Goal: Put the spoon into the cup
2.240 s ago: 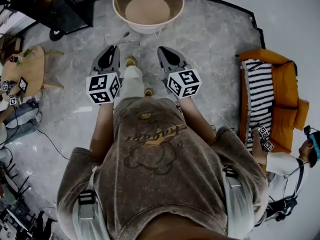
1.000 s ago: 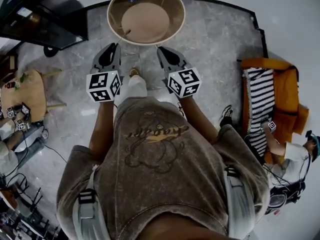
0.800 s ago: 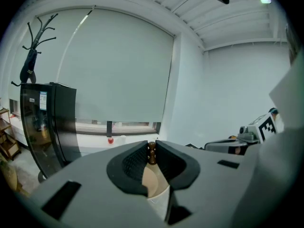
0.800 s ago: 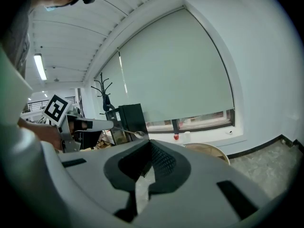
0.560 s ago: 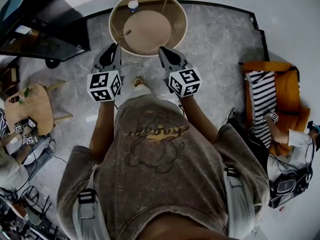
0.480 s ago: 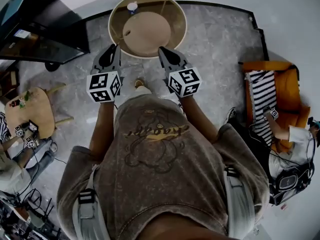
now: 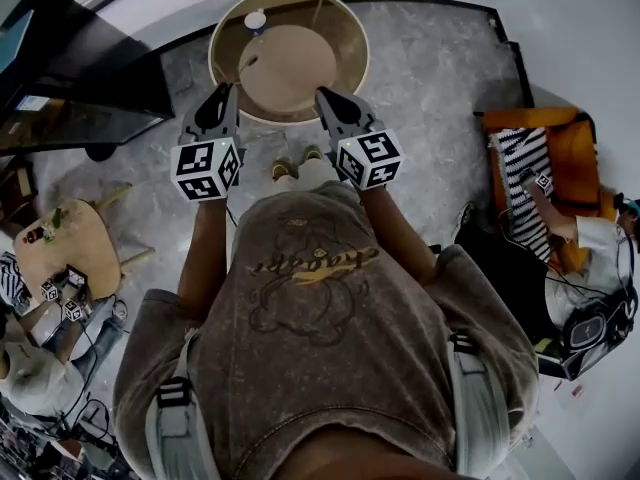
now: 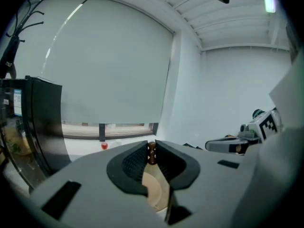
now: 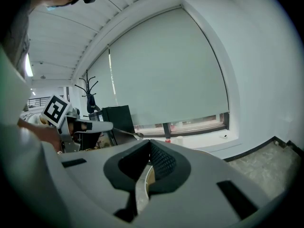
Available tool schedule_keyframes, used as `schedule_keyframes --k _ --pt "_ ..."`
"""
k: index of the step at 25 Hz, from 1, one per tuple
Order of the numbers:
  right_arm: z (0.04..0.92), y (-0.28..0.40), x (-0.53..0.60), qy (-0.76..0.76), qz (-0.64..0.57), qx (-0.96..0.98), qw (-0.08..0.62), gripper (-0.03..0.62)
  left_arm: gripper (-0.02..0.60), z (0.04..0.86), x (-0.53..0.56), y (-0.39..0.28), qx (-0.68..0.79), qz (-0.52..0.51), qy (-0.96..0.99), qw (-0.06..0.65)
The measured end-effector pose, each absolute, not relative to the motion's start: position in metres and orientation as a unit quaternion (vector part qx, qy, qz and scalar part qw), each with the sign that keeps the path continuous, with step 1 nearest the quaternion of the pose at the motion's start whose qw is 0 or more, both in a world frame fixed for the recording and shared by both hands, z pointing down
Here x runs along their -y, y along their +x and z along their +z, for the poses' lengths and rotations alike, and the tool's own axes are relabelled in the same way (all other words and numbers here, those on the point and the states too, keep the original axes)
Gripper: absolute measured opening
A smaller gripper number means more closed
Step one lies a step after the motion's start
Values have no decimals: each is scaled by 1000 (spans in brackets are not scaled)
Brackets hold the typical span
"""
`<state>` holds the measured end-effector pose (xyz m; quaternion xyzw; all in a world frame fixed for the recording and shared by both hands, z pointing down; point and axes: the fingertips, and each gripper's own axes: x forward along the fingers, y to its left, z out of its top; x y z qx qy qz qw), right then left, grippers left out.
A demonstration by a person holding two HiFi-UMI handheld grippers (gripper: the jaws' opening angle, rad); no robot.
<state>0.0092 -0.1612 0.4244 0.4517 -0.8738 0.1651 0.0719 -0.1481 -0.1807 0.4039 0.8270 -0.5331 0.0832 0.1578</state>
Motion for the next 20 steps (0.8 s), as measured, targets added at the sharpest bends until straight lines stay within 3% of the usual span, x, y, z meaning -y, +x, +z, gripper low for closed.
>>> schedule_keyframes --k 20 --pt "434 -6 247 440 170 878 77 14 60 409 268 -161 544 80 820 159"
